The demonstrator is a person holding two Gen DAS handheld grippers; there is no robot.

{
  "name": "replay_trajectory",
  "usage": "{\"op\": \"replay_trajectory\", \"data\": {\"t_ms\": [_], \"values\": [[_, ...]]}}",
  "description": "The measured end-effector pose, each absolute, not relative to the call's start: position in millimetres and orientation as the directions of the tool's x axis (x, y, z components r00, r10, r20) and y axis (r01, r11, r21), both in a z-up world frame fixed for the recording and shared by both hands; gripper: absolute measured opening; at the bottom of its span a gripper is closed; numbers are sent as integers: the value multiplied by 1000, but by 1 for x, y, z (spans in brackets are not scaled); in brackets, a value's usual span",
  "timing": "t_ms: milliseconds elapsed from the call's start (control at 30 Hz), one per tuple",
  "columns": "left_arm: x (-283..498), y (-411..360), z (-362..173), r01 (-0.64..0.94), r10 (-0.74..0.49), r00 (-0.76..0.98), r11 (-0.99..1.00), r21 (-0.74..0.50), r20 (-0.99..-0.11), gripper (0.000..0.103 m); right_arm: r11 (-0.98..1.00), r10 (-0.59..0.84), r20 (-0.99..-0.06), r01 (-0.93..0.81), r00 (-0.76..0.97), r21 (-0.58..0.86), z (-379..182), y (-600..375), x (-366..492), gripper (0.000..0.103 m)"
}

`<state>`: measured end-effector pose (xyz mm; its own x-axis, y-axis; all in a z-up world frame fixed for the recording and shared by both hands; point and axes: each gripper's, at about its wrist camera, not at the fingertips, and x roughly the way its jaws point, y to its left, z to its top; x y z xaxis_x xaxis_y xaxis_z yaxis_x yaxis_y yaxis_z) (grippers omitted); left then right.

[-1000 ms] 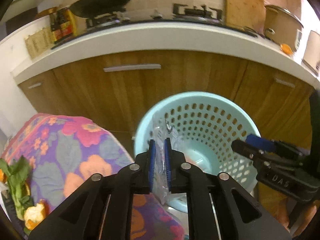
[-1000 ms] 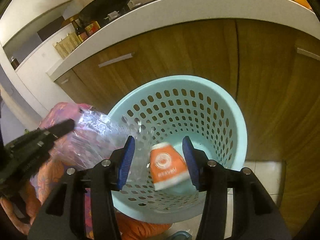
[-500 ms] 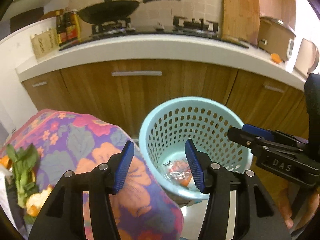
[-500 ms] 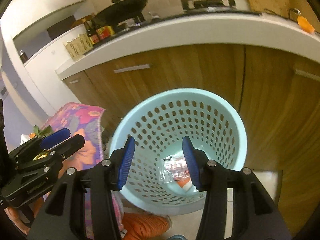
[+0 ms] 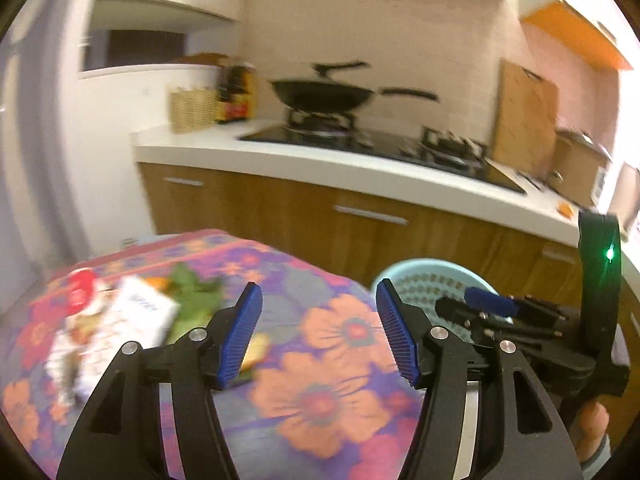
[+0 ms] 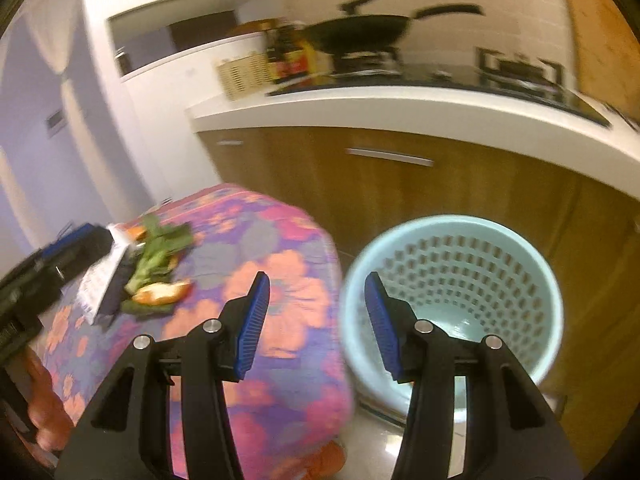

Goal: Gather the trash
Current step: 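Grasp the polka-dot paper bag with the left gripper while the right gripper grasps the greens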

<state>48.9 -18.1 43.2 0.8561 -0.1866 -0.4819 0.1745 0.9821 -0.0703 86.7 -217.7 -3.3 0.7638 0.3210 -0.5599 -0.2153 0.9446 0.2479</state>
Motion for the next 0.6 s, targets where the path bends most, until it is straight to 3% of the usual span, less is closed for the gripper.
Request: {"op": "replay_trajectory", "data": {"t_ms": [300,600], "values": [[2,102,47,-75,48,898,996,-44,-438,64,905,417,-496,-397,761,151,9,-121,75,46],[-10,194,9,-171,105,851,982,-82,-515,64,871,462,-503,-480,730,103,-5,-52,84,46]]}}
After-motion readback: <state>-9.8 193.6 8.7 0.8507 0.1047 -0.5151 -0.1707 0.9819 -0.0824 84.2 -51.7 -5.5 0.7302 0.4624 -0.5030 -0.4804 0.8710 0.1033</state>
